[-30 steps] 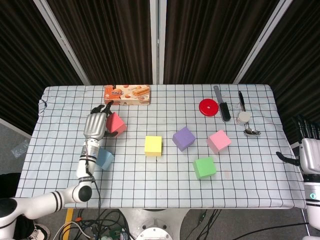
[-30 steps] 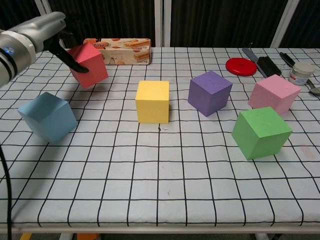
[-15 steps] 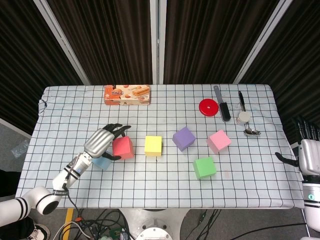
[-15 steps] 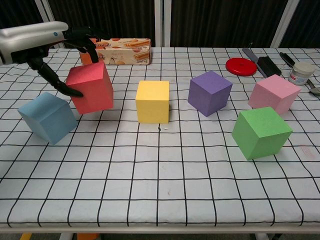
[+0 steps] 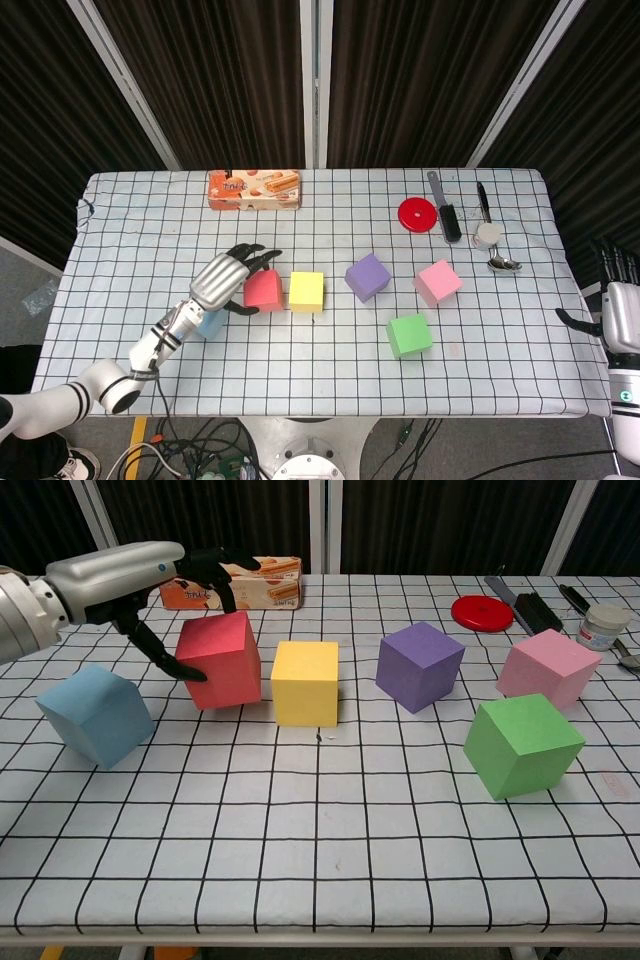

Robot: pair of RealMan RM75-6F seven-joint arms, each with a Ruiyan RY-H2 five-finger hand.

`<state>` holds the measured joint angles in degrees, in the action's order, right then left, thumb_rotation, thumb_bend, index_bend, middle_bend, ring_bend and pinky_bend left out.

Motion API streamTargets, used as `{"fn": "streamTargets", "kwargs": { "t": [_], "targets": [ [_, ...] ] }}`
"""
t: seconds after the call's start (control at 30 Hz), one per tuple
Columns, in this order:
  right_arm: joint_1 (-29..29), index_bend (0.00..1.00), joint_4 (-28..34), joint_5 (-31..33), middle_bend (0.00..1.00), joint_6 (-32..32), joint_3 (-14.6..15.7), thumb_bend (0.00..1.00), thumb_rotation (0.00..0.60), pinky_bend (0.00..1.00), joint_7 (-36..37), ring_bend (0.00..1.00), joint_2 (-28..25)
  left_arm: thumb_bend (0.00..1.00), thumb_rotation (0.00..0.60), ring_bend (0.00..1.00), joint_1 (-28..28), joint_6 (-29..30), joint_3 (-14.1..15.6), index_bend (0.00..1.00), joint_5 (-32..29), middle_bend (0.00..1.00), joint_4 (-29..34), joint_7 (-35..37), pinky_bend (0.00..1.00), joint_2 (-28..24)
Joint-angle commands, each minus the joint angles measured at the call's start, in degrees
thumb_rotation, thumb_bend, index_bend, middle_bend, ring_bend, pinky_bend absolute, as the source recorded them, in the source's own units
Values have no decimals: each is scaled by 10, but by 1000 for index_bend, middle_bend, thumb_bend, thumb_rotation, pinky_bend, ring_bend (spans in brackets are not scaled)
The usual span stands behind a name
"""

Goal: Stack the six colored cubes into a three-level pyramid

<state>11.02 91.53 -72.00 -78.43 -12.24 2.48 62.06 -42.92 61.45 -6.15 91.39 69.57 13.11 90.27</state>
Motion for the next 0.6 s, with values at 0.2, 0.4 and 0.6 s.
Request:
{"fn": "streamTargets", "kwargs": {
  "t": [0.2,0.4,0.6],
  "targets": [
    [1,0,-10,2,0,2,1,45,600,0,-2,0,8,93,600,143,-18,-3,-2,87,0,512,-24,-9,192,29],
    [-2,0,-15,3,0,0,2,45,600,0,0,0,9,93,600,143,-33,-2,3,88,11,512,-55,-20,192,44],
    [-6,0,-22,1,0,-3,2,45,600,0,9,0,12,93,600,143,-41,-9,9,87,9,512,-69,-22,192,54]
  ]
}}
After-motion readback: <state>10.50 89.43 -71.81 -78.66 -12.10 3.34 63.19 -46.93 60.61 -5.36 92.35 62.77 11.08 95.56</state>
